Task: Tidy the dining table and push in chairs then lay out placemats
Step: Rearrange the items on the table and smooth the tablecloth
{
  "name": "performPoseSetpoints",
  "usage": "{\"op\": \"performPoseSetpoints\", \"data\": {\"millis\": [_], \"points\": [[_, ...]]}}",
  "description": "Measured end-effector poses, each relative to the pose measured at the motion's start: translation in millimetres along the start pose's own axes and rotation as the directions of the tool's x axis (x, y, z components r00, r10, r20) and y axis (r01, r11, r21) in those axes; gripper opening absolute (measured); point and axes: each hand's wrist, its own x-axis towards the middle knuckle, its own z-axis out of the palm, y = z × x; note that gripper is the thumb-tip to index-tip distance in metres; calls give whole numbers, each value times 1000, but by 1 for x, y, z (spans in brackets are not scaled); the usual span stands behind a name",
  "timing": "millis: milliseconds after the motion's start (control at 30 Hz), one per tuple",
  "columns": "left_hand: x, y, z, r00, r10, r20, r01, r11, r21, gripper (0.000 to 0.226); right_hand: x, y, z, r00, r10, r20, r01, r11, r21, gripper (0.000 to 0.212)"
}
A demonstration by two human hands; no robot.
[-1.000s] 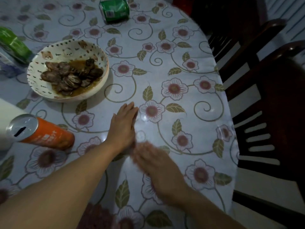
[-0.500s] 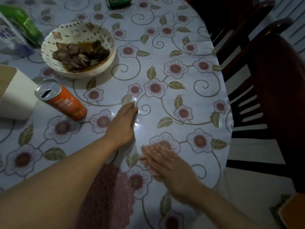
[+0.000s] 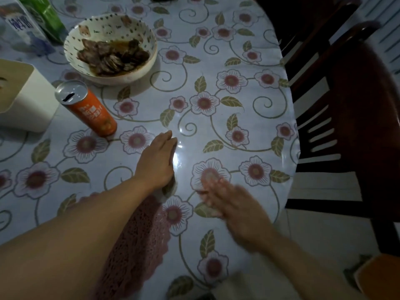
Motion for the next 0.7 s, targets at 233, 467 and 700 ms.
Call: {"op": "performPoseSetpoints", "data": {"millis": [233,467,700], "points": [[-4,4,6,999,-27,-29,28,998,54,64,51,63,-11,775,578,-257,-575,813,92,58],[9,-3,0,994,-2,-106,10,997,79,55,40,13,-13,999,18,-48,-16,999,33,52],[44,-20,-13,974,-92,-208,94,996,1,56,168,51,-11,737,592,-324,-568,804,178,56]]}}
